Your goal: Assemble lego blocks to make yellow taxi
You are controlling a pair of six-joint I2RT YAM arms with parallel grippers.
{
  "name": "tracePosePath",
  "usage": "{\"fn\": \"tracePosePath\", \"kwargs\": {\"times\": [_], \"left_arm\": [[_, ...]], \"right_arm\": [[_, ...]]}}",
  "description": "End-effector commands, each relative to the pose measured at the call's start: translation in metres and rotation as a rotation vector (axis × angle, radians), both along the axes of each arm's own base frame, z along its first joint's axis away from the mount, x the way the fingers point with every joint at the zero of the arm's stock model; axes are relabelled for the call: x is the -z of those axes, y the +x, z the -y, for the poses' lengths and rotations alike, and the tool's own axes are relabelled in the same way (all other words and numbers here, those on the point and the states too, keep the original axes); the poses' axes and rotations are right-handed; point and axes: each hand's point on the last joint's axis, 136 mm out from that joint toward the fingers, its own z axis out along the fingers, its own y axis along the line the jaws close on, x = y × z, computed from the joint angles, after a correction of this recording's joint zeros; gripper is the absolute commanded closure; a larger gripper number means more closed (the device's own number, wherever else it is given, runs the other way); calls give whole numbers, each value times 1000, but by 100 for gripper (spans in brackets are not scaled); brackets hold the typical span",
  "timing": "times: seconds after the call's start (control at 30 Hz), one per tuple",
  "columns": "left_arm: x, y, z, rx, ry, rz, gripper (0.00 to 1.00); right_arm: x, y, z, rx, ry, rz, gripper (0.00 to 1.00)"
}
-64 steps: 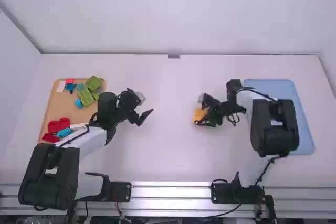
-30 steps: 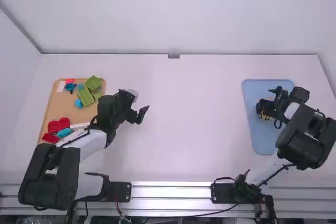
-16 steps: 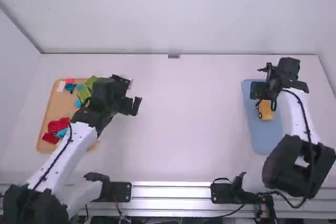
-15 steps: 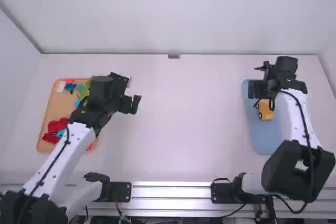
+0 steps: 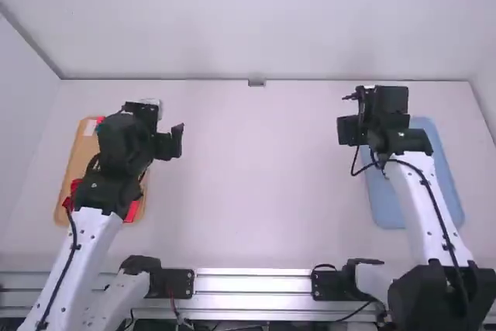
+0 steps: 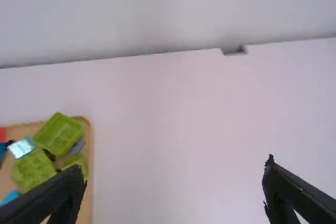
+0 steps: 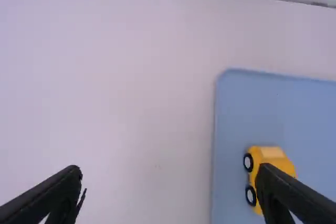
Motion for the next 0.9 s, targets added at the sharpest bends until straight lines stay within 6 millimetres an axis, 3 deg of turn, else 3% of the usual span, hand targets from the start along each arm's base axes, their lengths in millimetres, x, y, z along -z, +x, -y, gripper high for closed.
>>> {"fn": "tracePosePath", "kwargs": {"times": [0.0, 0.53, 0.87], "left_arm": [[-3, -7, -18, -71, 0, 37, 14], [-13, -40, -22, -84, -13, 364, 47], [43, -65, -22, -84, -13, 364, 71]], "right_arm": [[-5, -7, -2, 38, 44, 31, 14], [-27, -31, -2, 100, 132, 332, 45], [-39, -55, -2, 84, 144, 573, 69]]}}
